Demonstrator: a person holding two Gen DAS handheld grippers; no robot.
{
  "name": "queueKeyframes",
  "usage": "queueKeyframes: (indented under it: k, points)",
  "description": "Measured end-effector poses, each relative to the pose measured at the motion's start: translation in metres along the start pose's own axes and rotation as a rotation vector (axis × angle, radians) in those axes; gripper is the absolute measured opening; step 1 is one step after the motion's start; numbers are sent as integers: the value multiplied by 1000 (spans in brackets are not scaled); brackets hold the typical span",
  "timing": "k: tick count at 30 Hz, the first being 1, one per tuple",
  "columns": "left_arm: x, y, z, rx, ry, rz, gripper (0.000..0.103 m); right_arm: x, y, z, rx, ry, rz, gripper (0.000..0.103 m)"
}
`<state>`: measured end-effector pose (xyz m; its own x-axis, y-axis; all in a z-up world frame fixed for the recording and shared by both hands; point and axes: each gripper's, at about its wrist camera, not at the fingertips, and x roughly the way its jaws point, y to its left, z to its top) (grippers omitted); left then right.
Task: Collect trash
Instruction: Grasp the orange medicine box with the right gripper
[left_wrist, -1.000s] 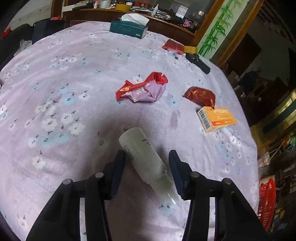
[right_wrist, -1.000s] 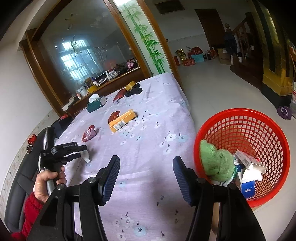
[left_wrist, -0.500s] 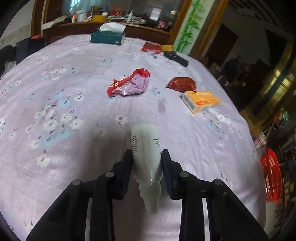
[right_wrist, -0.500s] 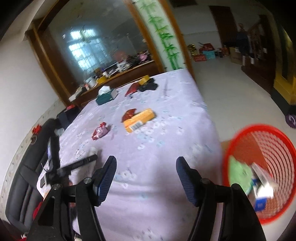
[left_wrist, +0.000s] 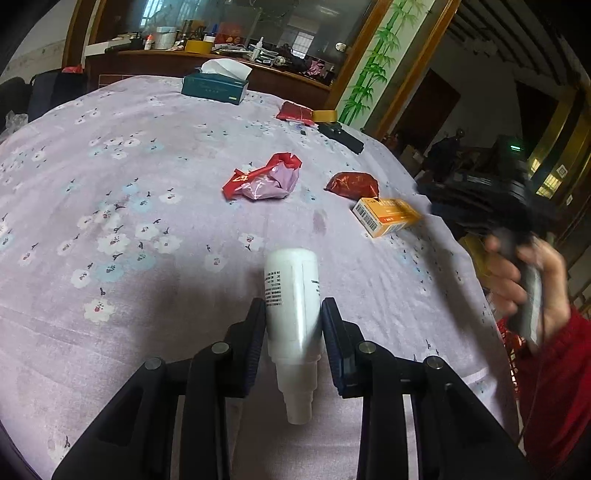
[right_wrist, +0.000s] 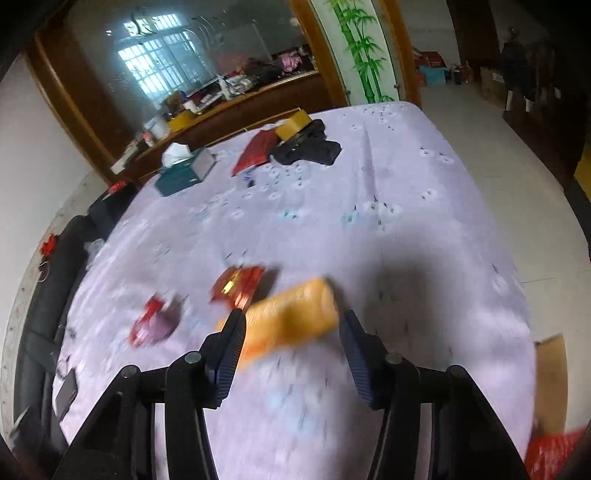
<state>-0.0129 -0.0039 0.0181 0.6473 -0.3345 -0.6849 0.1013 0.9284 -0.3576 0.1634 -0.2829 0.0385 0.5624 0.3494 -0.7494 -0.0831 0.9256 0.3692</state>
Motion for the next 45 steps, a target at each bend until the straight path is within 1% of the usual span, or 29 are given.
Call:
queueKeyframes:
  k: [1, 6, 8, 11, 12, 13, 15, 17, 19, 20, 21, 22, 23, 24, 26, 28, 29, 31, 32, 33, 35, 37, 38, 39, 41, 45]
  points:
    - [0, 0, 0, -1, 1, -2, 29, 13, -2, 7, 6, 15, 15, 48]
    - [0, 1, -1, -6, 4, -2, 29, 52, 1, 30, -31, 62, -3, 47]
    - [-1, 2, -1, -7, 3, 0, 29, 61, 1, 30, -43, 103, 13, 46]
    - [0, 2, -1, -8, 5, -4, 29, 58, 1, 18, -71, 151, 29, 46]
    - [0, 2, -1, -8, 5, -5, 29, 54, 3, 12, -78, 171, 47, 47]
    - [0, 2, 0, -7, 7, -6, 29, 45, 6, 0, -91, 198, 66, 47]
    - [-1, 2, 0, -5, 6, -7, 29, 36, 11, -18, -110, 243, 76, 47]
    - [-1, 1, 0, -3, 4, -10, 29, 21, 21, -43, -156, 292, 109, 47]
    - [-1, 1, 0, -5, 4, -12, 29, 10, 28, -53, -200, 276, 99, 47]
    - [-1, 1, 0, -7, 5, -11, 29, 2, 32, -53, -230, 242, 77, 49]
    - [-1, 1, 0, -7, 4, -7, 29, -3, 38, -51, -278, 198, 45, 54]
    - [0, 0, 0, -8, 4, -5, 29, -6, 43, -48, -323, 166, 19, 68]
    - [0, 0, 0, -9, 4, -4, 29, -6, 47, -46, -360, 143, 3, 73]
    - [0, 1, 0, -10, 4, -3, 29, -4, 51, -41, -383, 121, 5, 73]
    - [0, 1, 0, -14, 4, -3, 29, 5, 52, -33, -373, 119, 35, 73]
    - [0, 2, 0, -14, 5, -2, 29, 18, 56, -30, -379, 138, 70, 73]
    - [0, 1, 0, -12, 7, -3, 29, 22, 58, -31, -387, 145, 68, 73]
    - [1, 2, 0, -11, 9, -4, 29, 31, 63, -35, -404, 177, 98, 74]
    - [1, 2, 1, -11, 9, -6, 29, 32, 66, -37, -415, 174, 94, 74]
    - [1, 2, 1, -11, 9, -8, 29, 32, 71, -40, -443, 178, 77, 74]
    - [1, 1, 1, -7, 10, -10, 29, 31, 79, -48, -507, 189, 68, 73]
    - [1, 1, 1, -6, 10, -13, 29, 32, 87, -55, -573, 187, 7, 73]
    - [2, 1, 1, -7, 11, -12, 29, 33, 90, -58, -598, 188, -15, 71]
    - [2, 1, 0, -8, 11, -12, 29, 34, 91, -60, -612, 186, -30, 71]
    - [3, 1, 0, -8, 16, -7, 29, 37, 97, -64, -652, 191, -89, 67]
    - [5, -1, 1, 1, 27, -2, 29, 45, 95, -63, -665, 201, -111, 67]
